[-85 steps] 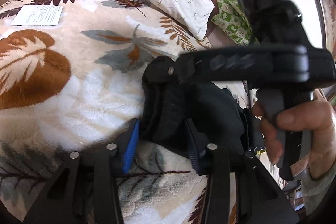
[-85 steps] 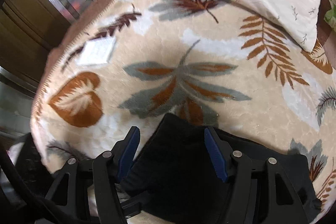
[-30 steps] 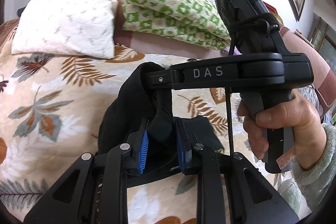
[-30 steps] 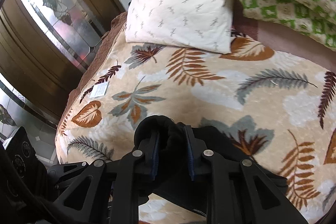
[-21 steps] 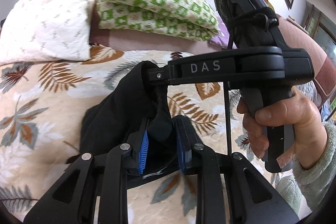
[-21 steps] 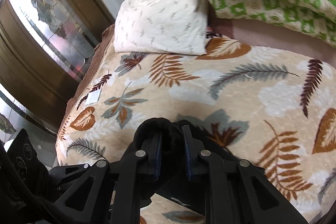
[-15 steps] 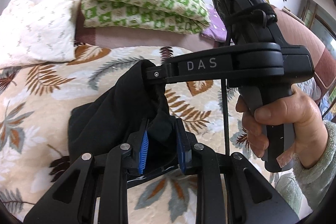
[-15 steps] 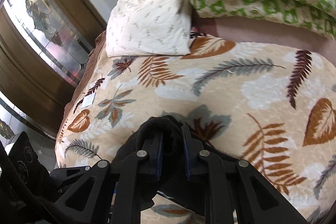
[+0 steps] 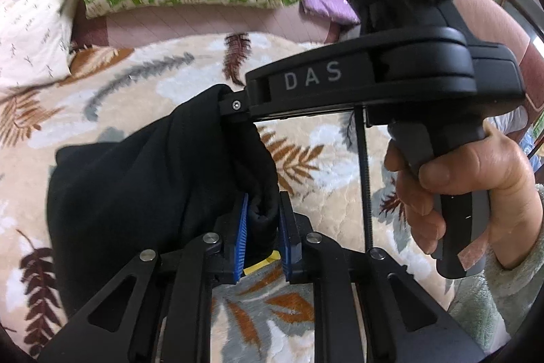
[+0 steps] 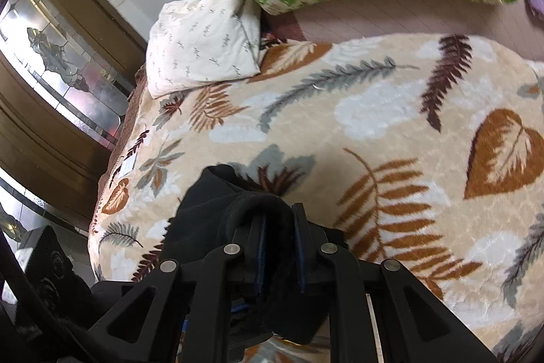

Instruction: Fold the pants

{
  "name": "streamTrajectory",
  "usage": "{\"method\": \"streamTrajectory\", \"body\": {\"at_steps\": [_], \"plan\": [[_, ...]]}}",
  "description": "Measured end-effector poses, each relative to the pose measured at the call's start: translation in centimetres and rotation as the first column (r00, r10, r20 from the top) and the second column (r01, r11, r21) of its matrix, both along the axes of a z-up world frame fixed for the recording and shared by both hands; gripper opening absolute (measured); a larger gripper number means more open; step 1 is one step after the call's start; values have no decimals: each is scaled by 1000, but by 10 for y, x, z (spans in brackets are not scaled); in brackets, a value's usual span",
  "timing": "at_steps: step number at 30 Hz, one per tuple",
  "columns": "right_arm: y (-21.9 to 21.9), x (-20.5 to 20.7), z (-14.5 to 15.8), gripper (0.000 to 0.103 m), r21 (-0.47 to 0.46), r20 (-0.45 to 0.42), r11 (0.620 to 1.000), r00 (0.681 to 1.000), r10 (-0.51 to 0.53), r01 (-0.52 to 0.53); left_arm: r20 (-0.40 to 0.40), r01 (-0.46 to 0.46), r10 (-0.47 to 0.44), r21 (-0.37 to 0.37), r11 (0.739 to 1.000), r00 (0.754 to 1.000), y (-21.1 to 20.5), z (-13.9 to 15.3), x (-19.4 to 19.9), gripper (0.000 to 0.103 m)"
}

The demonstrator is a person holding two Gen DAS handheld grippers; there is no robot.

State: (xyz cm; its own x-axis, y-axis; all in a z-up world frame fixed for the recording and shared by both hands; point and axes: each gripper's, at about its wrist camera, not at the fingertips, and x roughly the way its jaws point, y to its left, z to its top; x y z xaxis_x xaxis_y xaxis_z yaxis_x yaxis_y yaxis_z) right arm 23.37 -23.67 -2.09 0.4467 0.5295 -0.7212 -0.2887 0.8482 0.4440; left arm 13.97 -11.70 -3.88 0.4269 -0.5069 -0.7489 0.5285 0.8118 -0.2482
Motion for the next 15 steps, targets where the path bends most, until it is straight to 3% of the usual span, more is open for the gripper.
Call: {"method": "streamTrajectory", "body": {"at_steps": [4,11,15], "plan": [[-11,0,-23,14,7,-30,1000,999,-14,14,-28,2,-2,25,1000,1000,-8,-20,1,14],[-25,2,-60,14,-1,-64,1000,997,-30,30,-42,-11,11,16,1000,999,-10,-30,1,14],[-29,1,-62,32,12,-58,999,997,-50,50,-6,-1,1,-10,1000,1000,-5,-15,-6,17]]}}
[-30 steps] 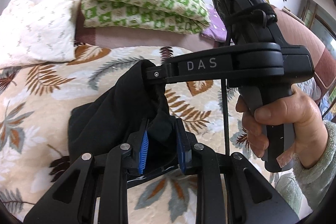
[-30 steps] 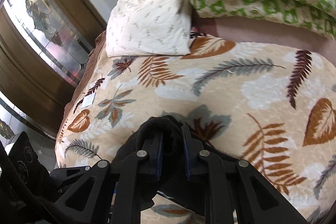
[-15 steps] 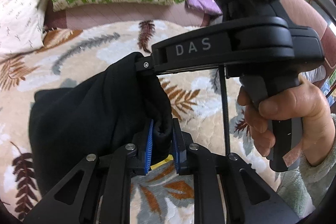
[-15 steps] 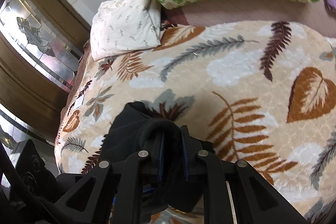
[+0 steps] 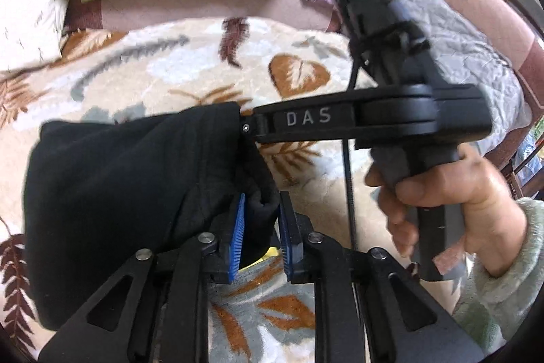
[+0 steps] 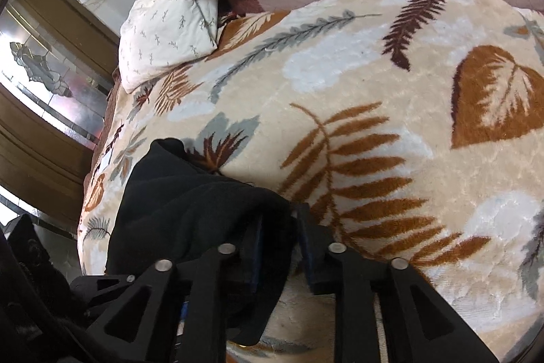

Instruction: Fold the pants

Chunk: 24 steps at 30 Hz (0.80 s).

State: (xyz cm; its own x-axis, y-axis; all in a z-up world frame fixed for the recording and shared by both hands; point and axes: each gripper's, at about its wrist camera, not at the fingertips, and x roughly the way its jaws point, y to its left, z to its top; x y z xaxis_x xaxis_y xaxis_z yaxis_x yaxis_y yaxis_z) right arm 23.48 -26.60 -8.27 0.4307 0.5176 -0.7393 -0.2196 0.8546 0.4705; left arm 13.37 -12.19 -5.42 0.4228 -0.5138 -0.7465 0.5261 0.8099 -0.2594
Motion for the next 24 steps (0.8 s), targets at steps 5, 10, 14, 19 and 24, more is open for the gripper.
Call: {"method": "streamTrajectory", "body": {"at_steps": [5,10,14,19,24], "plan": [[-12,-6,20,52,-8,35,999,998,-48,48,48,39,-37,-55,998,998,25,28,-21,40],[-26,-28,43,52,28,70,997,995,-70,68,105,2,2,-40,999,994,64,38,-33,53],[-17,-51,48,50,84,70,996,997,-10,4,68,-96,97,-18,995,993,97,24,-15,53],[10,-67,40,37,112,49,991,996,69,-74,31,-191,193,-65,980,981,120,18,6,53],[25,-69,28,39,56,22,997,999,49,-51,-5,-202,202,-18,979,979,116,3,19,53]]}}
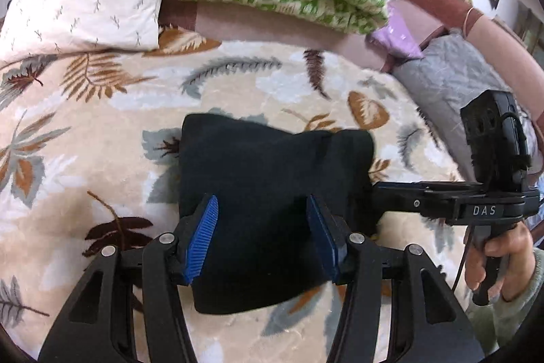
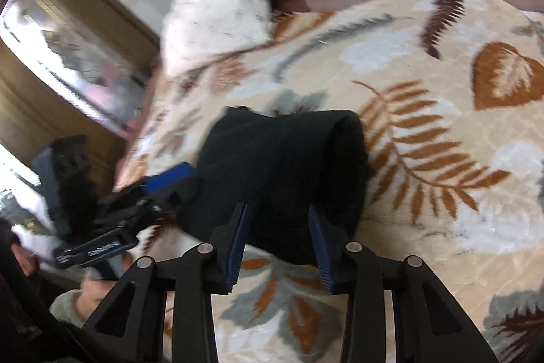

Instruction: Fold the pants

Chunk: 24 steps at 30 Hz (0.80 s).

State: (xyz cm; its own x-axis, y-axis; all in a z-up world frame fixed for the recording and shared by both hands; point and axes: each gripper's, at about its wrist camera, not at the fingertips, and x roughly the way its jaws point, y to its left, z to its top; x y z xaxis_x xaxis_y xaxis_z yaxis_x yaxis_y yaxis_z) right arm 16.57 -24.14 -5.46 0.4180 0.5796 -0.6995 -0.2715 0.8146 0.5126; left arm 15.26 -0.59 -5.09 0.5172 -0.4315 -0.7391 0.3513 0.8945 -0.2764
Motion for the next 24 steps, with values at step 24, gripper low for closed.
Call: {"method": "streamTrajectory", "body": {"at_steps": [24], "plan": [[-1,4,-24,30,67,-89,991,990,-108,114,-27,5,-4,60,998,1000,-5,-16,8,52]]}}
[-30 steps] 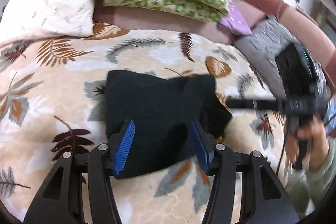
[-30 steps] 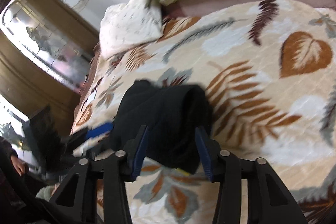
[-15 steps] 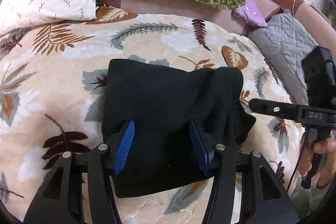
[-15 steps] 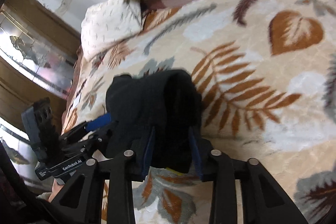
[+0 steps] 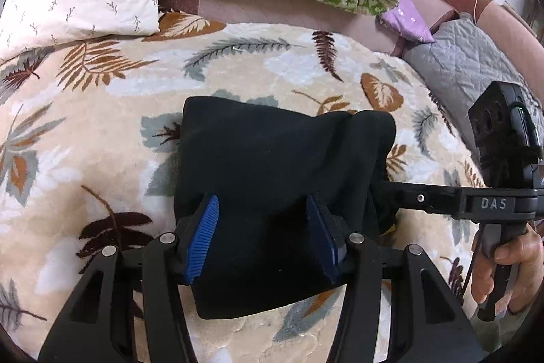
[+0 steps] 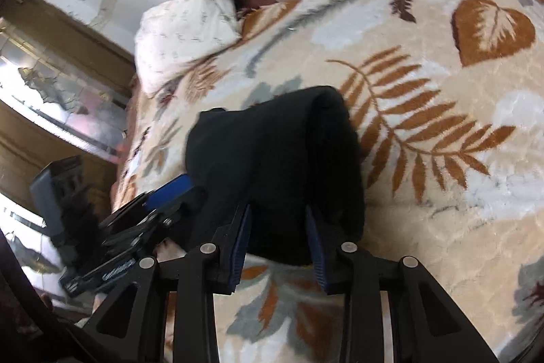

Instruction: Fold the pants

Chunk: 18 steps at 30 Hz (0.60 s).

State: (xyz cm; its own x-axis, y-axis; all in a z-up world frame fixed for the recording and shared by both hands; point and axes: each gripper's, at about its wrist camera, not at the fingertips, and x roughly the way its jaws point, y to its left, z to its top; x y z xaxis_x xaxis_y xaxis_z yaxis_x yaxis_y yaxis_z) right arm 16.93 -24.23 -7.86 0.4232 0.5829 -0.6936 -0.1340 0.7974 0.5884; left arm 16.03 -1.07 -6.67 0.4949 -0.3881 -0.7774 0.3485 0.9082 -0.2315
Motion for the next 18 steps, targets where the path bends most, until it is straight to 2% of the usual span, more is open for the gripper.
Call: {"method": "streamTrajectory", "body": {"at_steps": [4,5,6,8,11,14,16,18], "plan": [[-1,3,-7,25,26,-3,1000,1000,-6,6,6,2,-2,0,1000,1000,0,3,0,52],[-3,0,-2,18,32,12,999,1000,1,-1,8,2,-2,-4,1000,1000,1,4,0,52],[-5,-3,2,3,33,30,999,1000,2,-3,9,1,-1,-8,1000,1000,3,5,0,52],[-13,-8,15,4,27,66,1000,998,-2,0,11,-1,1,-7,1000,1000,5,6,1,52],[-20,-11,20,4,20,66,1000,998,-5,4,9,0,0,5,1000,1000,4,4,1,52],[-19,-14,12,3,-10,58,1000,998,-4,5,13,6,-7,37,999,1000,0,-2,0,52],[-21,-12,-3,3,-19,24,1000,999,-24,24,16,21,-22,84,996,1000,-4,-9,-1,52],[-25,-10,-16,3,1,7,999,999,-42,42,34,28,-32,112,993,999,-7,-14,-4,52]]}}
